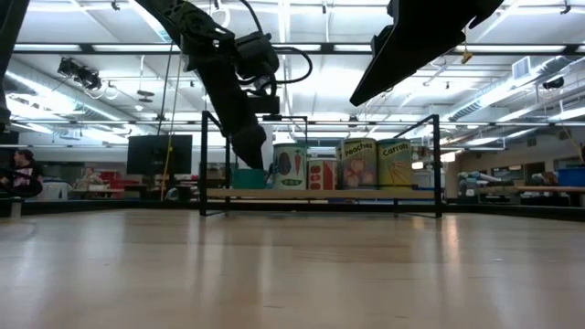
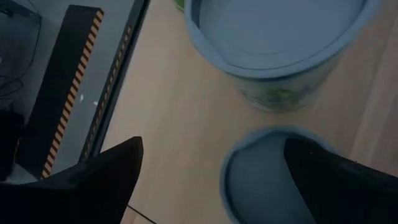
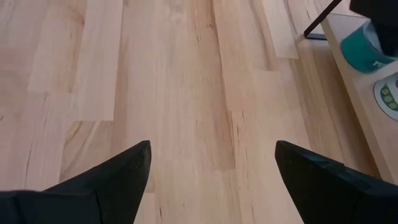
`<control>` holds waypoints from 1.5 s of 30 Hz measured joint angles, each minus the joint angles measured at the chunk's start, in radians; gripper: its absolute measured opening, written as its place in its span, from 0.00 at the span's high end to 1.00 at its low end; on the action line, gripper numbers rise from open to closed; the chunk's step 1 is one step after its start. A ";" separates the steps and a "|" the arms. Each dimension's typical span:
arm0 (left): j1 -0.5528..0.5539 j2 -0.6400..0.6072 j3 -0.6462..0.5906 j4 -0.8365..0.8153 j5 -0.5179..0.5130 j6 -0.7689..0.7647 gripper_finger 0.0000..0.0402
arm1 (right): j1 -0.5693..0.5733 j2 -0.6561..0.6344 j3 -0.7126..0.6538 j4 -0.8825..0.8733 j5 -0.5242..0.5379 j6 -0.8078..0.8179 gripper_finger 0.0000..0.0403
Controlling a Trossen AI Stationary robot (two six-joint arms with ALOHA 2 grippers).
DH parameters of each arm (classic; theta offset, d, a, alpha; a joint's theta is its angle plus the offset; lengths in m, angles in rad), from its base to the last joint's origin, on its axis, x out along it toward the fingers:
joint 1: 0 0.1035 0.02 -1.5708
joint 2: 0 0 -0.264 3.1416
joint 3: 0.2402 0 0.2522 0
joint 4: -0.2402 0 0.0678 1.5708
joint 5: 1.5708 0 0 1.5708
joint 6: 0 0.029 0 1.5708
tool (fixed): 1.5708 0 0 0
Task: Pick and place cans onto a shelf
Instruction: Put the canned tuna on the shelf, then return to Home Position
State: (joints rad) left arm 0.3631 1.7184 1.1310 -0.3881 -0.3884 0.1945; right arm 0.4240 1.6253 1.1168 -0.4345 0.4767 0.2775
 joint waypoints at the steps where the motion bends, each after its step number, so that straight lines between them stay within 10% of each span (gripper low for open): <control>1: -0.001 0.000 0.000 -0.001 0.001 0.000 0.01 | 0.000 0.000 0.000 0.002 0.000 0.000 0.13; 20: -0.037 -0.121 -0.002 -0.007 0.000 -0.008 0.01 | 0.000 0.000 0.000 -0.014 0.024 -0.042 0.13; 27: -0.107 -0.271 -0.019 0.020 0.153 -0.032 0.01 | -0.030 0.000 0.000 -0.018 0.029 -0.099 0.13; 45: -0.209 -0.636 -0.482 0.306 0.158 -0.170 0.01 | -0.037 -0.083 -0.153 0.088 0.066 -0.090 0.13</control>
State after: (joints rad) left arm 0.1543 1.0828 0.6488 -0.0820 -0.2305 0.0242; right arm 0.3866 1.5420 0.9636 -0.3464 0.5430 0.1875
